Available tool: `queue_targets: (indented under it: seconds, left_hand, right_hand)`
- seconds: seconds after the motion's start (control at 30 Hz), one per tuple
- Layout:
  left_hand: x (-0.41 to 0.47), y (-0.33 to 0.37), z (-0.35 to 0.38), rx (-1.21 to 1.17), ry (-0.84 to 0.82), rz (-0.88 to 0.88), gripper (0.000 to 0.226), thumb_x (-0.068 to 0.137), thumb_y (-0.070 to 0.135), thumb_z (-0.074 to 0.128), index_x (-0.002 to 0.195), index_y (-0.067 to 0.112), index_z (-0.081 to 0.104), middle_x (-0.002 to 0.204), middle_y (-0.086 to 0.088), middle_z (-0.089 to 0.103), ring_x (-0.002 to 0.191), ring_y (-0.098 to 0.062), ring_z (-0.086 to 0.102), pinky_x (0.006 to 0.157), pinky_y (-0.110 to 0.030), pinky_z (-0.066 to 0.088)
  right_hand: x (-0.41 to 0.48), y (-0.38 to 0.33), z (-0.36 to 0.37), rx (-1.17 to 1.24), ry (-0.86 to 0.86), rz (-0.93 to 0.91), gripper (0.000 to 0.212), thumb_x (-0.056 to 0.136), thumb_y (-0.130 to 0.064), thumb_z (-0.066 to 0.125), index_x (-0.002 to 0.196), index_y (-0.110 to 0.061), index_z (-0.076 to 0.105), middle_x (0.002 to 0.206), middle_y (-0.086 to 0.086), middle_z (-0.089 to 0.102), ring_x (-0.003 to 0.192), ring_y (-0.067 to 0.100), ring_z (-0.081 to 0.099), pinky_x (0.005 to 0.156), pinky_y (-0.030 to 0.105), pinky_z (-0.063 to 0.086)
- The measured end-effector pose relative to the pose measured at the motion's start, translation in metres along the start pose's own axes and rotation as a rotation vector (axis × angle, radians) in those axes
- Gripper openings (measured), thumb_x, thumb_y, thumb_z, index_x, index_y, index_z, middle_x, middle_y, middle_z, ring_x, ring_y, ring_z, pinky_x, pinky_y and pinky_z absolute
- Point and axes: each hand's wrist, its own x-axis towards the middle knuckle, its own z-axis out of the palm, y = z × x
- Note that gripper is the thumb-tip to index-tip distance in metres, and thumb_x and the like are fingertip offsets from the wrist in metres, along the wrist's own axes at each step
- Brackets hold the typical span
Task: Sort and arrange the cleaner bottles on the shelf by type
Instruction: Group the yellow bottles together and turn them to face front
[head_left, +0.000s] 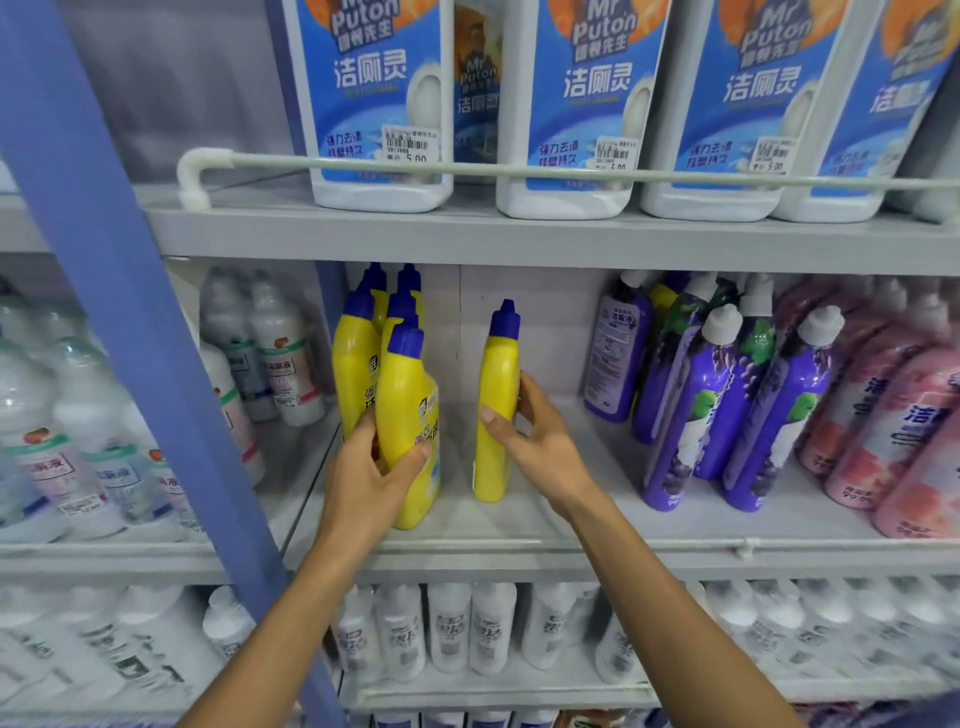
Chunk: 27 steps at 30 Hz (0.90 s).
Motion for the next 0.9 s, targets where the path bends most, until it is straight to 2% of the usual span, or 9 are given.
queue_targets:
  seconds: [0.13, 0.2, 0.37, 0.47, 0.57, 0.63, 0.7, 0.77, 0.9]
  left_hand:
    - [-0.003, 0.000, -0.017, 0.007, 0.042, 0.000, 0.031, 0.087, 0.022, 0.082, 0.114, 0.030, 0.068, 0.098, 0.018, 0.077, 0.090, -0.002, 0.073, 0.083, -0.035, 0.060]
    - [0.000, -0.001, -0.023, 0.032, 0.046, 0.002, 0.034, 0.086, 0.022, 0.082, 0.117, 0.027, 0.068, 0.099, 0.018, 0.077, 0.091, -0.001, 0.073, 0.084, -0.033, 0.060]
    - [0.013, -0.007, -0.039, 0.074, 0.027, -0.029, 0.056, 0.075, 0.048, 0.081, 0.124, 0.030, 0.066, 0.111, 0.011, 0.077, 0.101, -0.010, 0.073, 0.091, -0.044, 0.060]
    - [0.020, -0.009, -0.040, 0.063, 0.031, -0.048, 0.050, 0.081, 0.036, 0.085, 0.125, 0.027, 0.063, 0.112, 0.008, 0.076, 0.101, -0.011, 0.074, 0.092, -0.046, 0.060]
    - [0.022, -0.006, -0.037, 0.089, 0.064, -0.047, 0.042, 0.083, 0.028, 0.085, 0.119, 0.028, 0.064, 0.106, 0.009, 0.076, 0.096, -0.008, 0.073, 0.087, -0.039, 0.061]
    - [0.020, -0.005, -0.036, 0.088, 0.138, -0.067, 0.038, 0.077, 0.037, 0.088, 0.107, 0.030, 0.065, 0.095, 0.010, 0.077, 0.087, -0.008, 0.074, 0.081, -0.039, 0.063]
    - [0.020, -0.008, -0.037, 0.082, 0.209, -0.087, 0.046, 0.068, 0.056, 0.084, 0.099, 0.028, 0.066, 0.088, 0.008, 0.077, 0.082, -0.014, 0.075, 0.076, -0.045, 0.063]
    - [0.019, -0.013, -0.036, 0.098, 0.244, -0.096, 0.050, 0.065, 0.064, 0.077, 0.097, 0.027, 0.065, 0.083, 0.007, 0.077, 0.079, -0.019, 0.074, 0.075, -0.047, 0.061]
    - [0.019, -0.013, -0.031, 0.150, 0.249, -0.072, 0.049, 0.070, 0.064, 0.070, 0.098, 0.023, 0.064, 0.078, 0.003, 0.074, 0.075, -0.024, 0.071, 0.073, -0.049, 0.060]
  right_hand:
    - [-0.001, 0.004, 0.025, 0.005, -0.009, -0.014, 0.053, 0.091, -0.028, 0.078, 0.136, -0.035, 0.051, 0.126, -0.022, 0.064, 0.120, -0.007, 0.059, 0.093, 0.012, 0.049]
    - [-0.001, 0.004, 0.038, -0.003, -0.010, -0.019, 0.054, 0.089, -0.030, 0.080, 0.136, -0.035, 0.053, 0.127, -0.021, 0.064, 0.121, -0.004, 0.059, 0.094, 0.013, 0.050]
    - [0.002, 0.000, 0.069, 0.020, 0.058, -0.016, 0.053, 0.084, -0.032, 0.085, 0.126, -0.043, 0.055, 0.118, -0.028, 0.066, 0.110, -0.011, 0.061, 0.087, 0.011, 0.051]
    - [0.006, -0.002, 0.082, 0.000, 0.131, -0.023, 0.047, 0.081, -0.034, 0.087, 0.113, -0.048, 0.056, 0.108, -0.032, 0.067, 0.102, -0.014, 0.063, 0.084, 0.010, 0.051]
    - [0.011, -0.002, 0.092, -0.023, 0.197, -0.025, 0.051, 0.077, -0.045, 0.088, 0.117, -0.043, 0.057, 0.112, -0.021, 0.068, 0.102, -0.009, 0.064, 0.087, 0.021, 0.054]
    - [0.014, -0.002, 0.098, -0.066, 0.218, -0.009, 0.066, 0.070, -0.061, 0.085, 0.124, -0.036, 0.057, 0.121, -0.011, 0.068, 0.108, 0.003, 0.065, 0.092, 0.032, 0.057]
    - [0.017, -0.002, 0.102, -0.117, 0.247, 0.015, 0.083, 0.064, -0.076, 0.080, 0.131, -0.033, 0.055, 0.126, -0.007, 0.066, 0.113, 0.013, 0.066, 0.095, 0.041, 0.059]
    - [0.016, -0.003, 0.103, -0.144, 0.255, 0.009, 0.085, 0.064, -0.077, 0.078, 0.133, -0.032, 0.054, 0.127, -0.006, 0.065, 0.113, 0.014, 0.065, 0.095, 0.041, 0.059]
    - [0.012, -0.004, 0.099, -0.166, 0.253, 0.015, 0.083, 0.067, -0.073, 0.078, 0.135, -0.031, 0.054, 0.128, -0.006, 0.062, 0.115, 0.012, 0.062, 0.096, 0.036, 0.058]
